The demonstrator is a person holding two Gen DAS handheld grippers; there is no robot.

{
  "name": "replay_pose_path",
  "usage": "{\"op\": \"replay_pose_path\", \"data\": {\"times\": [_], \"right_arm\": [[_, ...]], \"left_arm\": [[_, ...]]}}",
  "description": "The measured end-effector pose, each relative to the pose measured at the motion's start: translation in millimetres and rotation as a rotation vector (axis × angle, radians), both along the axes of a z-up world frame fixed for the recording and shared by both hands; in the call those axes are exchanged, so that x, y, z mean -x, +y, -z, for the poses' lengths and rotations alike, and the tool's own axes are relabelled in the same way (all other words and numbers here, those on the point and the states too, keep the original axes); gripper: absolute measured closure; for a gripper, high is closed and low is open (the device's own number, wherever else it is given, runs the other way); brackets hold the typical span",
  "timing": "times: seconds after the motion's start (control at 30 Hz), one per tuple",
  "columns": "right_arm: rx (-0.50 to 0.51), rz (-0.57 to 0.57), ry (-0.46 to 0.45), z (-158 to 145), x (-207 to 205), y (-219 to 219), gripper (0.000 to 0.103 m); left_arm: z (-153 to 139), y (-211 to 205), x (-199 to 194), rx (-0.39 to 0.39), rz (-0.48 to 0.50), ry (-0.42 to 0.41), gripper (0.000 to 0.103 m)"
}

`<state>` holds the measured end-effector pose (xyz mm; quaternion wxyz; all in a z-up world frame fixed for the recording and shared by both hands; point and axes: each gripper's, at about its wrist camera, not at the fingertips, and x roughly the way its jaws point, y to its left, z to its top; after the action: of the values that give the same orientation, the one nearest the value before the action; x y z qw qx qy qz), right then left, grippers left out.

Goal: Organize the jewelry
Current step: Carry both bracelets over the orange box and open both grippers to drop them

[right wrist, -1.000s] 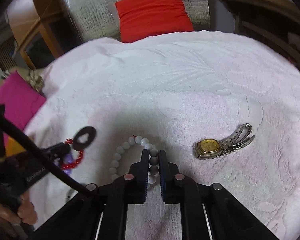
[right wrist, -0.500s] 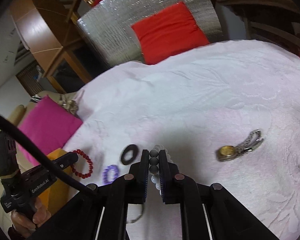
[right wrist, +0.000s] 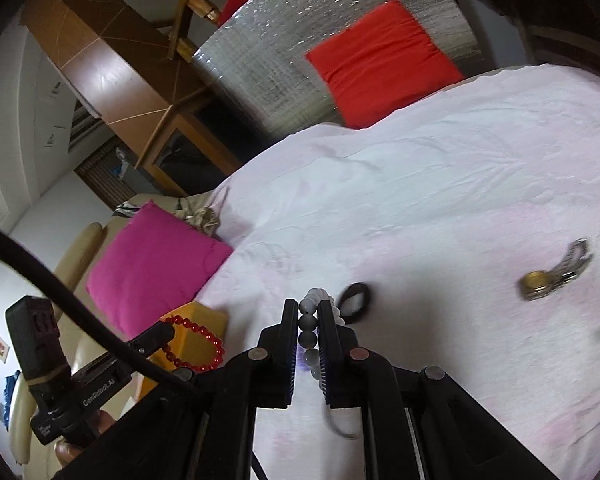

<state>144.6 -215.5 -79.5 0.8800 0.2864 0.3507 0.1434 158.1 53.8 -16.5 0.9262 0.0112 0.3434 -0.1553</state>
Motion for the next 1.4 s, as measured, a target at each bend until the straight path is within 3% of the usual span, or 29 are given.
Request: {"op": "replay_pose_path", "data": {"times": [0.17, 0.4, 0.57, 0.77, 1.1, 1.13, 1.2, 1.23, 1.4], "right_arm": [[-0.011, -0.115, -0.059, -21.6, 3.6, 60.9, 0.092], [-0.030, -0.317, -0.093, -35.1, 11.8, 166.6, 0.092], [-0.022, -0.410, -0.070, -24.0, 13.1, 224.3, 0.092], [-0.014, -0.493, 0.022, 7.9, 5.1, 269.3, 0.092], [0.042, -0.570, 0.129, 37.7, 0.1, 297.0, 0.089], [0.050, -0.572, 0.136, 38.2, -0.9, 296.3, 0.087], [0.033, -0.571, 0.142, 36.0, -3.7, 288.6, 0.081], [0.023, -0.556, 0.133, 33.2, -4.5, 280.8, 0.078], [-0.010, -0.427, 0.065, 16.5, -7.6, 219.5, 0.078]], "left_arm": [[-17.5, 48.9, 37.3, -0.001, -0.086, -0.052, 0.094], [-11.6, 123.1, 79.8, -0.044, -0.205, -0.024, 0.094], [12.3, 165.1, 89.3, -0.051, -0.289, 0.042, 0.094], [34.9, 187.3, 79.9, -0.040, -0.347, 0.096, 0.094], [72.7, 195.1, 54.2, -0.074, -0.412, 0.226, 0.092], [71.9, 195.5, 54.2, -0.074, -0.420, 0.228, 0.091], [65.6, 196.0, 55.9, -0.072, -0.436, 0.217, 0.080], [60.6, 194.8, 56.9, -0.078, -0.443, 0.203, 0.079], [33.1, 171.0, 58.0, -0.101, -0.414, 0.140, 0.078]]}}
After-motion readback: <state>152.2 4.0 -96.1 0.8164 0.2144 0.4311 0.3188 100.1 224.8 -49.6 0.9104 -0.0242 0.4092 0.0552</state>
